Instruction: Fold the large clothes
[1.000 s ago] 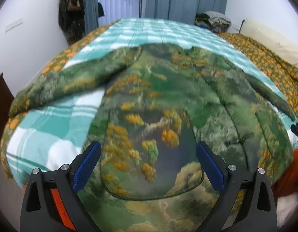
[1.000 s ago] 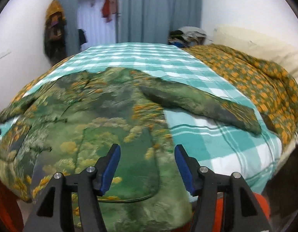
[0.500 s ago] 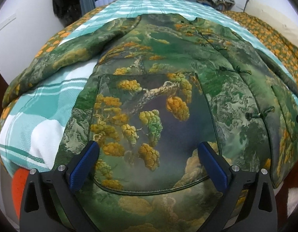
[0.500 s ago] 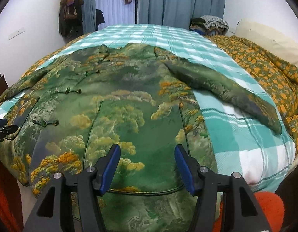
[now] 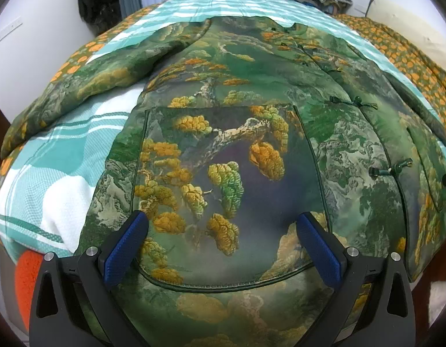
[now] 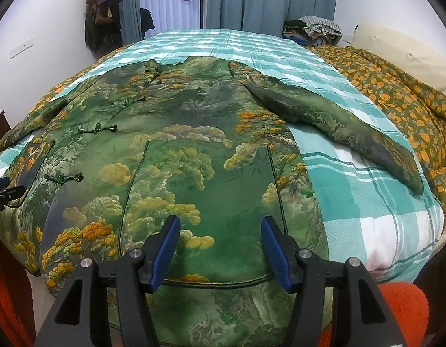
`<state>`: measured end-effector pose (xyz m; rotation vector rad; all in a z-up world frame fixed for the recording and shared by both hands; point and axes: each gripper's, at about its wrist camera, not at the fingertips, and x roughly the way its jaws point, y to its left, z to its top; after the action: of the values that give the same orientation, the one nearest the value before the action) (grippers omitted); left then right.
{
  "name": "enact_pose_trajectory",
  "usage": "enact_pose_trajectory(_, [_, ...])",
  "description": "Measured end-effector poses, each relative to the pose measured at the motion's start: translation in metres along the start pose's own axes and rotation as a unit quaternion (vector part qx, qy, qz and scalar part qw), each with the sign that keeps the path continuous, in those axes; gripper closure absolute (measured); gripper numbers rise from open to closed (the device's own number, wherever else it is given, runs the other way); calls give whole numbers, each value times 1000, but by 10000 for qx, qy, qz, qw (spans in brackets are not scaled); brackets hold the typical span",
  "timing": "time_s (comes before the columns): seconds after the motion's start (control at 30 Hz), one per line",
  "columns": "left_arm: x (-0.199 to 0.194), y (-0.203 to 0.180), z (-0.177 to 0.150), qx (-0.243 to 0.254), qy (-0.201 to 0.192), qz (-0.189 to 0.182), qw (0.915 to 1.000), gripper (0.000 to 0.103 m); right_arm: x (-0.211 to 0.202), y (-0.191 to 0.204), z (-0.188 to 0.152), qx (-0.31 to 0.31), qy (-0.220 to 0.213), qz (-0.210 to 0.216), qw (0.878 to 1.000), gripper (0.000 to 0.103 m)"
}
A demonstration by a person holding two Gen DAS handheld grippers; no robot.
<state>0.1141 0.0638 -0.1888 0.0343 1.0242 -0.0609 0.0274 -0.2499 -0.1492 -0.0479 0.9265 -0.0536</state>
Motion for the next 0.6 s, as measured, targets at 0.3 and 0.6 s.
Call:
enact_pose_trajectory(0.3, [0,0,0,-5,-6,2,10000,1,-1,-1,1,13,-27,3,10000,44])
enact_pose_trajectory(0.6, [0,0,0,-6,-3,4,10000,1,-1,-3,2,25,-29,6,10000,44])
